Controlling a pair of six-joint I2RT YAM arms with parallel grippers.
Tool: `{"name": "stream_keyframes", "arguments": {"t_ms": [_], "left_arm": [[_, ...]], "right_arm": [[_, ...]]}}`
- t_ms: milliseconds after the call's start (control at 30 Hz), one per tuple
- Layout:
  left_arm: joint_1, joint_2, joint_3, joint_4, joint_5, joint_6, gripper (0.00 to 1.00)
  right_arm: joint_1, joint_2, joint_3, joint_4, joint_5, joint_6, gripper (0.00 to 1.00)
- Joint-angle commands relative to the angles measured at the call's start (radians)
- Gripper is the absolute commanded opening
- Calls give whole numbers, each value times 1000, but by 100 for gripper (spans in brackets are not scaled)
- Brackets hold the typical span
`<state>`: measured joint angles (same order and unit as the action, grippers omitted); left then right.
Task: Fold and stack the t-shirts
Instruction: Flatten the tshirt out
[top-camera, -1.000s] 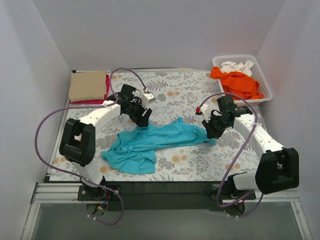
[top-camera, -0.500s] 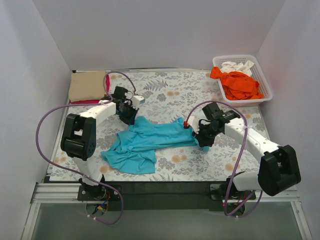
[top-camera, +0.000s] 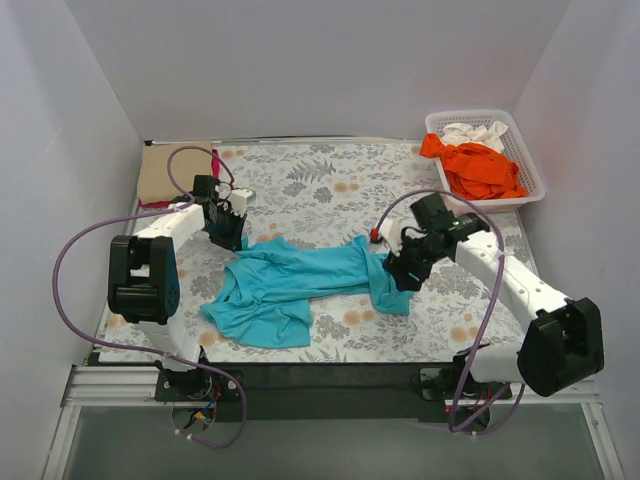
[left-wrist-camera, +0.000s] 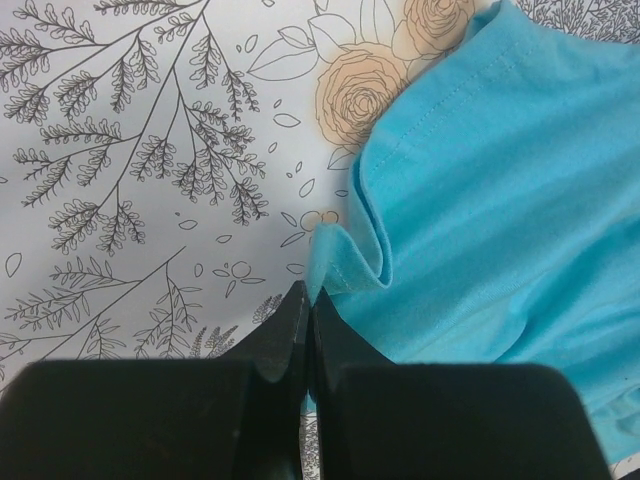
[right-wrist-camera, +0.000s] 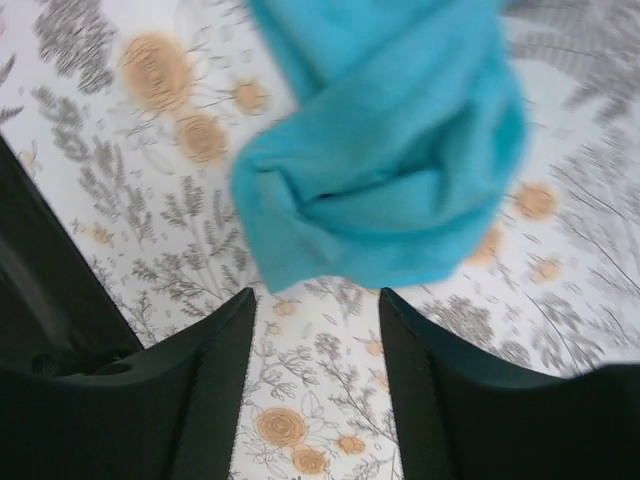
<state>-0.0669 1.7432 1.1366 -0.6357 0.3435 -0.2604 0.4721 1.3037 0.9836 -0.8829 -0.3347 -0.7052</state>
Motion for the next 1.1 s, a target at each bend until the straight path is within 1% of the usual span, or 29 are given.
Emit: {"name": "stream_keyframes", "arguments": {"t_ms": [0,33,200,267,400,433,500,567,667,700,767,933,1067], "left_arm": [[18,-45,-9,4,14,-10,0],[21,-42,-6,1,17,-11,0],[27,-25,9,-15,25,-10,0],[27,-24,12,-24,26,-8,0],[29,-30,9,-27,17,0,0],[29,-33,9,-27,18,0,0],[29,-33,8,-28,25,0,0],[29,-24,17,-35,28,-7,0],[29,-17,34,-41,31,-16,0],[29,-16,35,-41,32,-17,0],[29,-17,35,-44,34,-16,0],[29,-17,35,-48,35,-16,0],[29,-16,37,-48,28,-19,0]], "right_arm": [[-163,63,108,6,-95,119,46],[-202,86,116,5,-108,128,45],[-257,198,135,56,-130,223,43],[-263,230,144,65,-153,224,41],[-265,264,148,62,-204,210,30],[-263,261,142,59,-243,202,29],[-263,255,118,47,-271,173,29],[-250,255,106,12,-297,139,31],[-231,264,73,-7,-294,101,41],[-227,270,66,-4,-284,96,48],[-216,292,50,5,-256,75,52],[-207,315,26,30,-245,41,53],[-199,319,20,28,-270,38,50]]}}
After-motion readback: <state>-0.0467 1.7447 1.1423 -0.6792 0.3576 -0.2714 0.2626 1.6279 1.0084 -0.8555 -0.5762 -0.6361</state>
